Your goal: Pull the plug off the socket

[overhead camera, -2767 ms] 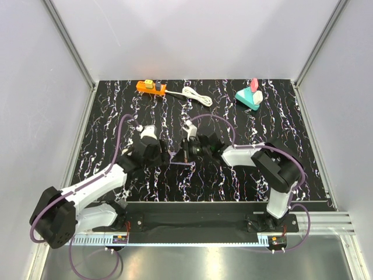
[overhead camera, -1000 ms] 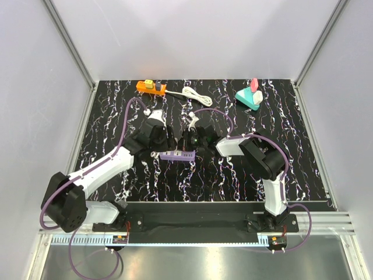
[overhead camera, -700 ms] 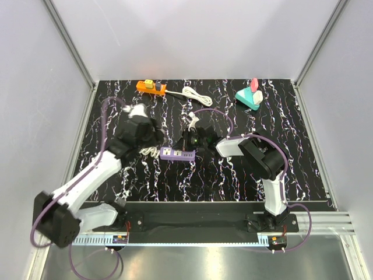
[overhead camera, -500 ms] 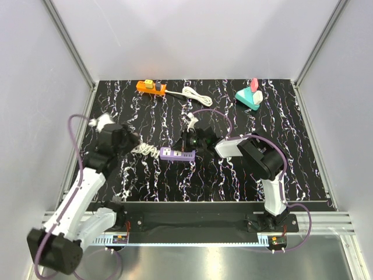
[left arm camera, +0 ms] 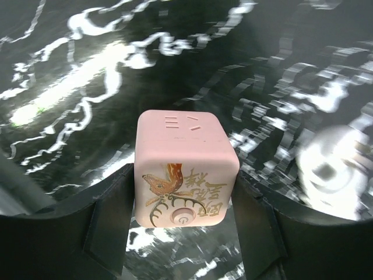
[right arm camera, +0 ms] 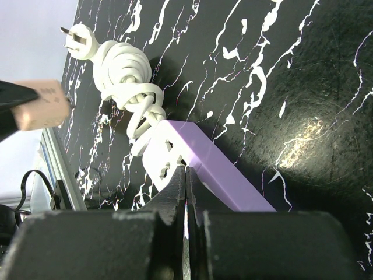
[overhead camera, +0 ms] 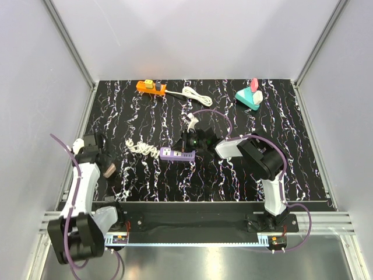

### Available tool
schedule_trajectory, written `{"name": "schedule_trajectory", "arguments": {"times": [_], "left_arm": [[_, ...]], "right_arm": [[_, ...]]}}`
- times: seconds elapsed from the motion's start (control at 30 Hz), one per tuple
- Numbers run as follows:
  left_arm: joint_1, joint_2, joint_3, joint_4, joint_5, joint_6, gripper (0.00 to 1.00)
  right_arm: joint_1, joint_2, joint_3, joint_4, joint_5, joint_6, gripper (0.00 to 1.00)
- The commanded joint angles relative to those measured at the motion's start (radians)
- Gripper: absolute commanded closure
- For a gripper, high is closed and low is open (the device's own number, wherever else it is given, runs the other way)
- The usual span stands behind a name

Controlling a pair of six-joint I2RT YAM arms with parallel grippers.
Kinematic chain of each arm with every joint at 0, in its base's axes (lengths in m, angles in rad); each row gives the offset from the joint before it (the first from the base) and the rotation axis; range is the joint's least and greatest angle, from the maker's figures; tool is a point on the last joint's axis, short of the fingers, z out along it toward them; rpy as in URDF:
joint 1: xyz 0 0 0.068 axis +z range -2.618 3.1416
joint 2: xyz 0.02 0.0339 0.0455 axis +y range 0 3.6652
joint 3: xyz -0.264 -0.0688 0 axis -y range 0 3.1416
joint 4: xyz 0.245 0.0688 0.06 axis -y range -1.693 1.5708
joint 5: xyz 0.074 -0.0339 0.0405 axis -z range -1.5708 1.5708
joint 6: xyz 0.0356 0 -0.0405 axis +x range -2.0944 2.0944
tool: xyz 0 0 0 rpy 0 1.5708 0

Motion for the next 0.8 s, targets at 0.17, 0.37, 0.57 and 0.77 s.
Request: {"name": "schedule_trajectory", "arguments": {"times": [0.17,0.37,0.57,0.77], "left_arm": [[0.048,0.093,0.041,0.052,-0.12,0.033,1.0],[0.05,0.112,0.039,0.06,-0.139,0.017,0.68],[0.053,0.091,0.016,0.063,-0.136,-0.039,0.37],[0.054,0.081,0.037,0.057,-0.136,-0.028,0.01]], "right_arm": [[0.022,0.034,-0.048,-0.138,0.045,-0.055,1.0],[0.02,0.042,-0.044,-0.125,0.022,-0.046,1.0],[0.022,0.034,-0.044,-0.125,0.012,-0.045,1.0],[0.02,0.025,-0.048,-0.121,0.006,-0.043,1.0]]}}
